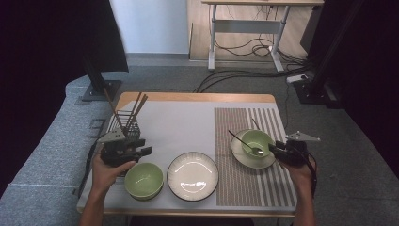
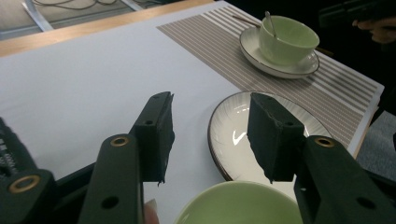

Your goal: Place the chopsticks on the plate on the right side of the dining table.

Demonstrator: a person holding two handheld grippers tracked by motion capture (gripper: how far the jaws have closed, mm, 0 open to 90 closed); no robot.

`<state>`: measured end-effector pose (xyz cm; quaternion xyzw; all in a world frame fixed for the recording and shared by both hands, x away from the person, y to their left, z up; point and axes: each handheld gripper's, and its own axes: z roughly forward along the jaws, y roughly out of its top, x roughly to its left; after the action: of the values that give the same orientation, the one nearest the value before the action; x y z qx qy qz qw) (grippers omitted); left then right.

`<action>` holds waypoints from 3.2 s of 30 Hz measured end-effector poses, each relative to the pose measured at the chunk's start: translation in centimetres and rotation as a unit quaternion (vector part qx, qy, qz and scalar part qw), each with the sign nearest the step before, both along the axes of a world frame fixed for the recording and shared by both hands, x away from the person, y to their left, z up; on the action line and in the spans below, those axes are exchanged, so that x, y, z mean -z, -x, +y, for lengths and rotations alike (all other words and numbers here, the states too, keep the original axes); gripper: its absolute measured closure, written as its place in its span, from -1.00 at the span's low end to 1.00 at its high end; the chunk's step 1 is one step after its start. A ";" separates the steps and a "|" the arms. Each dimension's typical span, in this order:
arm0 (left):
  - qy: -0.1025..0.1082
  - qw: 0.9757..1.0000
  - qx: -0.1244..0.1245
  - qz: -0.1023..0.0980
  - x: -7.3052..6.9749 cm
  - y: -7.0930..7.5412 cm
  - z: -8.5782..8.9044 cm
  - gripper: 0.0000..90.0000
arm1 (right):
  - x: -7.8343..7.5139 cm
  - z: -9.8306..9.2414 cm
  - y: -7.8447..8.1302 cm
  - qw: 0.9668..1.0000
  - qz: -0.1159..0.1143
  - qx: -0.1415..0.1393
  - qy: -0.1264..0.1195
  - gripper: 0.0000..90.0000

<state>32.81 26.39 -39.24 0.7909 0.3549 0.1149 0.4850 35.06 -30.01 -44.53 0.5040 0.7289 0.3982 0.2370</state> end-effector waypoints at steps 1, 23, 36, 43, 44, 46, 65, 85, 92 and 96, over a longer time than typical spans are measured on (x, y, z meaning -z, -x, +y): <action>0.001 1.000 0.000 0.000 0.0 0.0 0.1 0.13 | -0.1 0.2 0.0 1.000 -0.001 -0.003 -0.001 0.36; 0.013 0.999 -0.032 -0.005 -1.3 -1.3 2.8 0.13 | 0.3 2.8 -0.7 1.000 -0.004 -0.027 -0.015 0.28; 0.031 0.998 -0.059 -0.003 -2.0 -2.7 5.8 0.12 | 0.5 4.0 -0.9 0.999 -0.006 -0.048 -0.018 0.28; 0.048 0.996 -0.072 -0.002 -2.3 -3.6 7.3 0.12 | 0.5 4.0 -0.9 0.999 -0.010 -0.047 -0.015 0.28; 0.049 0.996 -0.073 0.001 -2.4 -3.8 7.4 0.11 | 0.5 4.0 -0.9 0.999 -0.009 -0.046 -0.016 0.28; 0.047 0.996 -0.073 0.004 -2.4 -3.9 7.6 0.10 | 0.5 4.0 -0.9 0.999 -0.007 -0.048 -0.015 0.28; 0.049 0.992 -0.113 0.014 -2.1 -6.3 10.2 0.11 | 0.7 4.4 -0.9 0.998 -0.010 -0.060 -0.005 0.28; 0.036 0.990 -0.132 0.017 -1.2 -7.8 10.6 0.13 | 1.2 4.5 -1.1 0.998 0.002 -0.055 0.004 0.27; 0.032 0.989 -0.142 0.018 -0.8 -8.6 11.2 0.13 | 1.3 4.5 -1.2 0.999 0.001 -0.053 0.007 0.27; 0.034 0.988 -0.148 0.021 -0.5 -9.1 11.7 0.13 | 1.2 4.3 -1.0 0.999 0.000 -0.051 0.003 0.27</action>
<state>41.93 38.05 -38.71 0.7151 0.4820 0.1568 0.4814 36.07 -25.69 -45.74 0.4657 0.7546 0.4076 0.2181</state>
